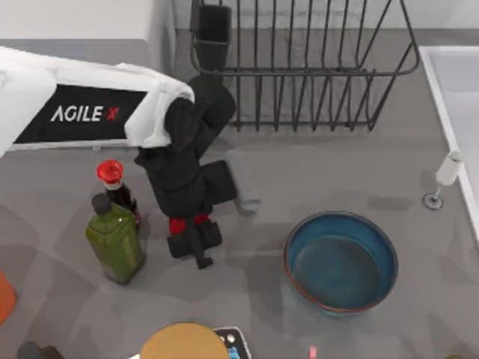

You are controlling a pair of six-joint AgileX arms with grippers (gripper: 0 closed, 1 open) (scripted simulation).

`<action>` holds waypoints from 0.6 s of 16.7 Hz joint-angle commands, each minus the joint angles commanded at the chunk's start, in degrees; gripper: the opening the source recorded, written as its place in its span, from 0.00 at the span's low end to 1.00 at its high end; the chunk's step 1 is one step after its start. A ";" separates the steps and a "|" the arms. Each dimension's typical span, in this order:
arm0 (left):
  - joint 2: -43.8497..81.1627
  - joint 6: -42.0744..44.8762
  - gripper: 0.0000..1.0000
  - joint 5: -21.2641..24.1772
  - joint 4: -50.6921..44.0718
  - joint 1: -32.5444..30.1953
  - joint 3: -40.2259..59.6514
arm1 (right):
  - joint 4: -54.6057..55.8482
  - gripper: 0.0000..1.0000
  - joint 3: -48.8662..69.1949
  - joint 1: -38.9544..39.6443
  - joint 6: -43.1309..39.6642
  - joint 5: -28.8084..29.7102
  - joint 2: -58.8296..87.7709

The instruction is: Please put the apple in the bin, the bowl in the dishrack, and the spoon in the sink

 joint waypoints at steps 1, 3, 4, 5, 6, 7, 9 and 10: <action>0.00 0.00 0.00 0.00 0.00 0.00 0.00 | 0.00 1.00 0.00 0.00 0.00 0.00 0.00; -0.62 0.36 0.00 -0.59 0.04 0.25 0.34 | 0.00 1.00 0.00 0.00 0.00 0.00 0.00; -0.70 0.41 0.00 -0.57 -0.13 0.20 0.49 | 0.00 1.00 0.00 0.00 0.00 0.00 0.00; -1.01 0.49 0.00 -0.54 -0.86 0.10 1.13 | 0.00 1.00 0.00 0.00 0.00 0.00 0.00; -1.53 0.49 0.00 -0.52 -2.17 0.07 2.29 | 0.00 1.00 0.00 0.00 0.00 0.00 0.00; -2.09 0.44 0.00 -0.54 -4.07 0.09 3.86 | 0.00 1.00 0.00 0.00 0.00 0.00 0.00; -3.36 0.39 0.00 -0.62 -9.57 0.07 6.89 | 0.00 1.00 0.00 0.00 0.00 0.00 0.00; -3.85 0.36 0.00 -0.63 -12.77 0.07 8.22 | 0.00 1.00 0.00 0.00 0.00 0.00 0.00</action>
